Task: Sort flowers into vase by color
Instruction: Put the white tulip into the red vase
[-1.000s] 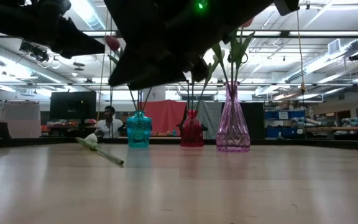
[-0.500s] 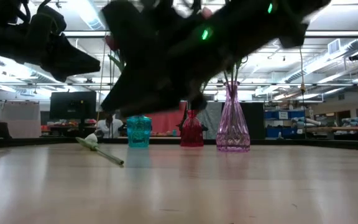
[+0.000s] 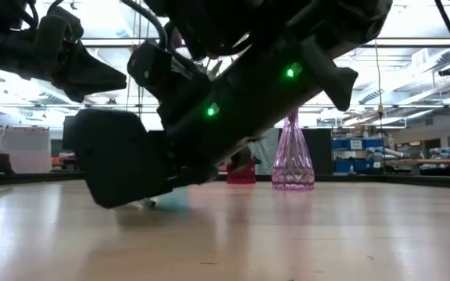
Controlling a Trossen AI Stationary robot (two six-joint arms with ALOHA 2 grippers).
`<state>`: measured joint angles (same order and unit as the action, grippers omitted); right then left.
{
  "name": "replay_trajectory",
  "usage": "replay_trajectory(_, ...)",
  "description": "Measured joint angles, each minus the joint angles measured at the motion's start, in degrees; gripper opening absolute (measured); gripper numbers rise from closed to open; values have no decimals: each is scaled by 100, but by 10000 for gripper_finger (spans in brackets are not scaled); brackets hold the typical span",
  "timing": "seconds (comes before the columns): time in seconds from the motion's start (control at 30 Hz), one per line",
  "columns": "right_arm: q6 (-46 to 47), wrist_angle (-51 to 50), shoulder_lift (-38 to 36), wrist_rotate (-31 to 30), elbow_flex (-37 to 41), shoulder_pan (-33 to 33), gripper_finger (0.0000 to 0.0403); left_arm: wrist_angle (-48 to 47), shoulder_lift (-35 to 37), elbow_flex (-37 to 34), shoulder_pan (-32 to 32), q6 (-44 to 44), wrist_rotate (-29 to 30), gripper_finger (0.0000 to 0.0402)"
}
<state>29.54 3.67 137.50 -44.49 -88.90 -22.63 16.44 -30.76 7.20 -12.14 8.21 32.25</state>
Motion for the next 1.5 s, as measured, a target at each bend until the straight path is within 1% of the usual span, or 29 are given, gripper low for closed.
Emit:
replay_trajectory(0.1,193,-115,17,29,-11,16,165,-77,0,0,0,36,-19,147)
replay_trajectory(0.17,443,-301,4,66,-27,20,146,-165,-2,0,0,113,-17,147)
replay_trajectory(0.27,566,-463,-8,188,-29,16,96,-203,-2,0,0,155,-36,147)
replay_trajectory(0.37,662,-695,-28,480,-37,40,31,-189,2,0,0,237,-70,147)
replay_trajectory(0.4,678,-783,-39,583,-38,51,17,-153,3,0,0,240,-85,147)
replay_trajectory(0.43,686,-867,-47,652,-40,55,12,-104,5,0,0,237,-100,147)
replay_trajectory(0.57,792,-1105,-90,680,-42,55,11,66,7,0,1,127,-198,147)
replay_trajectory(0.67,645,-1282,-235,699,-20,55,6,139,7,2,0,122,-373,147)
replay_trajectory(0.8,322,-1836,-538,594,32,53,4,158,7,2,1,133,-679,147)
replay_trajectory(0.9,299,-2317,-820,474,46,53,3,428,7,2,0,120,-1058,147)
replay_trajectory(1.0,376,-2674,-1093,183,29,25,2,940,7,6,-2,-30,-1605,147)
replay_trajectory(1.1,487,-2972,-1248,-24,28,-42,2,1221,7,7,-3,-54,-1922,147)
replay_trajectory(1.23,736,-3387,-1533,-443,26,-199,1,1089,0,7,-2,-41,-2045,147)
replay_trajectory(1.3,886,-3572,-1617,-634,17,-272,1,1007,0,7,-2,-17,-2200,147)
replay_trajectory(1.5,1225,-3993,-1843,-1146,15,-452,0,901,-34,7,-2,243,-2917,147)
